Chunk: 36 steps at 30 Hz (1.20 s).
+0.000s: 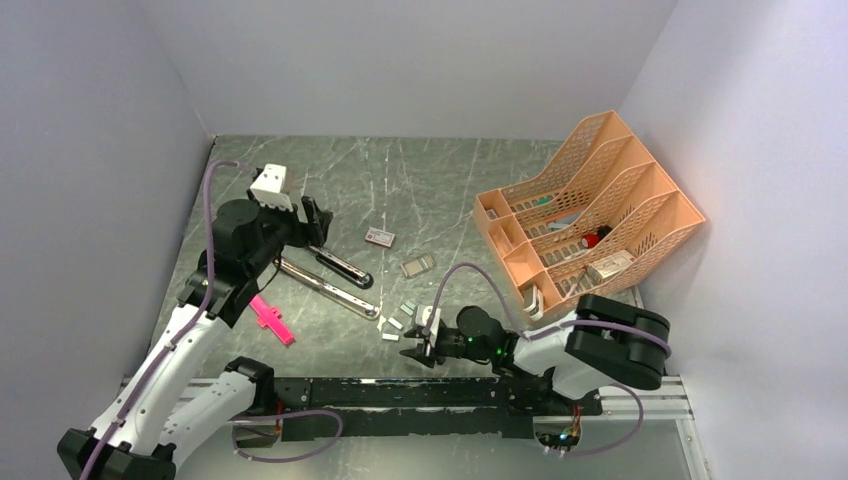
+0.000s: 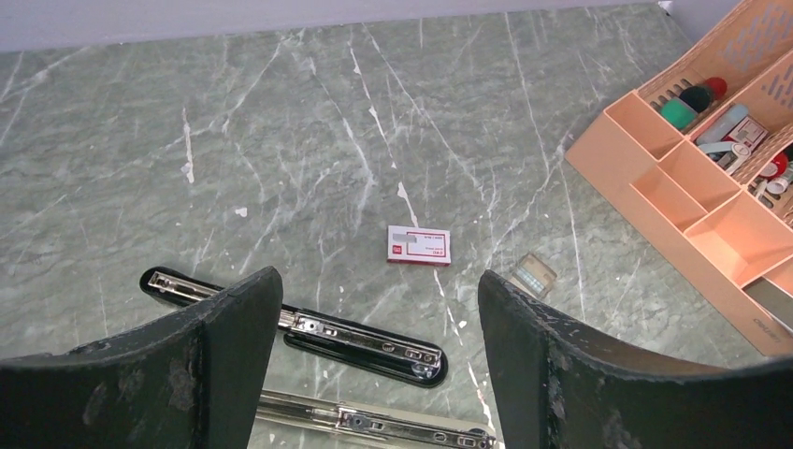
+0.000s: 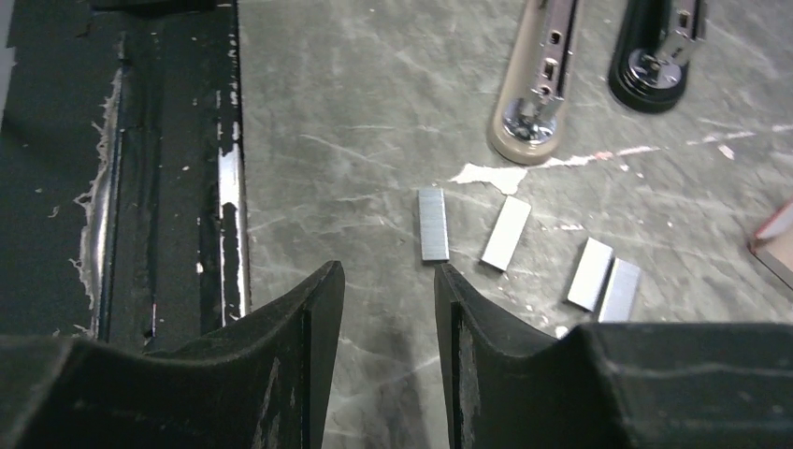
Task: Load the staples into the stapler
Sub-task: Pick up the staple from the center of the board.
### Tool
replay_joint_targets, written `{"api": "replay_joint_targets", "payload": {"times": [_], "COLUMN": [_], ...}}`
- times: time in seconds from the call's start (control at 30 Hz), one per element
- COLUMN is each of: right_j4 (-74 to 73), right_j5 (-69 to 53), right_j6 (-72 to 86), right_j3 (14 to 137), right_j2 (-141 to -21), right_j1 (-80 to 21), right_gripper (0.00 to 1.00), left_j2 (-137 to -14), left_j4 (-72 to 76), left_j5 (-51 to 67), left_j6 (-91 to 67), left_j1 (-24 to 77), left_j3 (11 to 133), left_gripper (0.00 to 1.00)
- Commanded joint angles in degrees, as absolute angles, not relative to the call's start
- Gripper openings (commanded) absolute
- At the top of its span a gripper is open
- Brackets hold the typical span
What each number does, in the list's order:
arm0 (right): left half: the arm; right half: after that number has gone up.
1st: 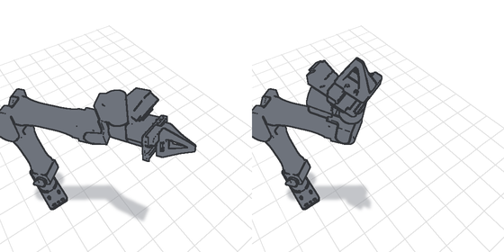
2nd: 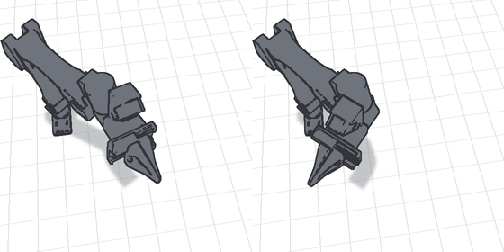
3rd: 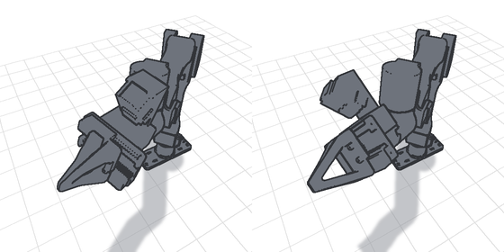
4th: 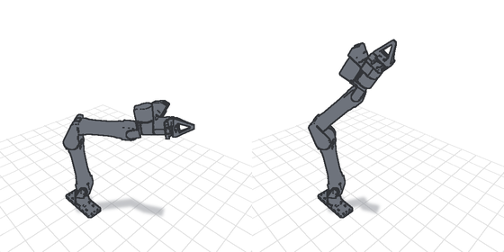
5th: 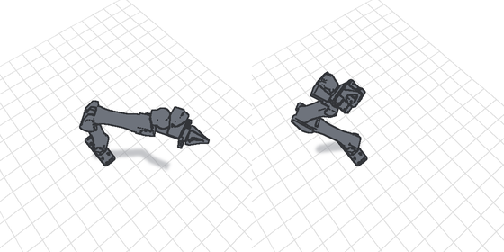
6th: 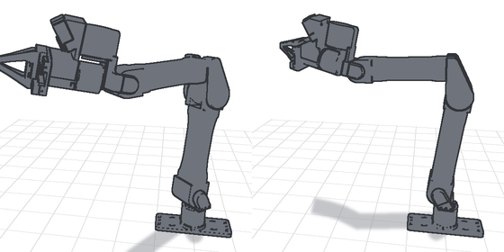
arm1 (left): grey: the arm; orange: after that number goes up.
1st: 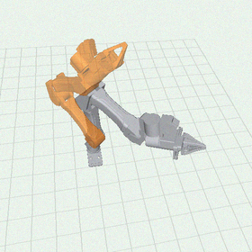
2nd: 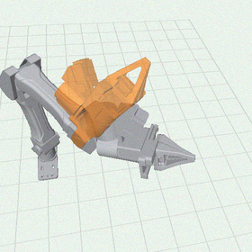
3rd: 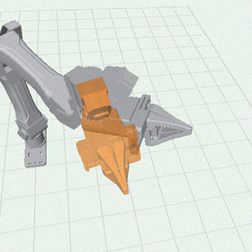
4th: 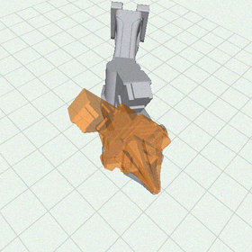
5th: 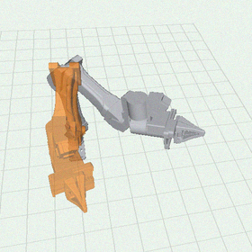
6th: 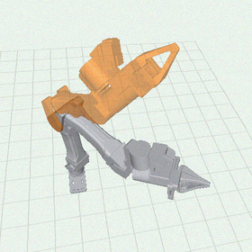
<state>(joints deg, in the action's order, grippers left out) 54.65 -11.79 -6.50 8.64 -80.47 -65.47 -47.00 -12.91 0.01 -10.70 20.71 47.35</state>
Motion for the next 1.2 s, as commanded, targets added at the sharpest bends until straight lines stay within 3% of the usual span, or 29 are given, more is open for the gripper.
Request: {"api": "replay_joint_targets", "payload": {"times": [0.0, 0.43, 1.17], "right_j4": [67.43, 73.42, 72.76], "right_j5": [-16.70, -15.61, -18.73], "right_j6": [-7.83, -7.58, -9.35], "right_j3": [8.30, 9.18, 10.14], "right_j2": [-84.98, -95.59, -100.56], "right_j1": [-65.93, -65.64, -61.35], "right_gripper": [0.44, 0.44, 0.43], "left_j2": [-46.21, -45.48, -46.57], "left_j4": [-13.00, -13.09, -12.05], "left_j5": [0.27, 1.06, 3.99], "left_j6": [-9.81, -9.58, -9.58], "left_j1": [19.83, 18.81, 16.97], "left_j3": [46.31, 45.35, 44.96], "left_gripper": [0.80, 0.80, 0.79]}}
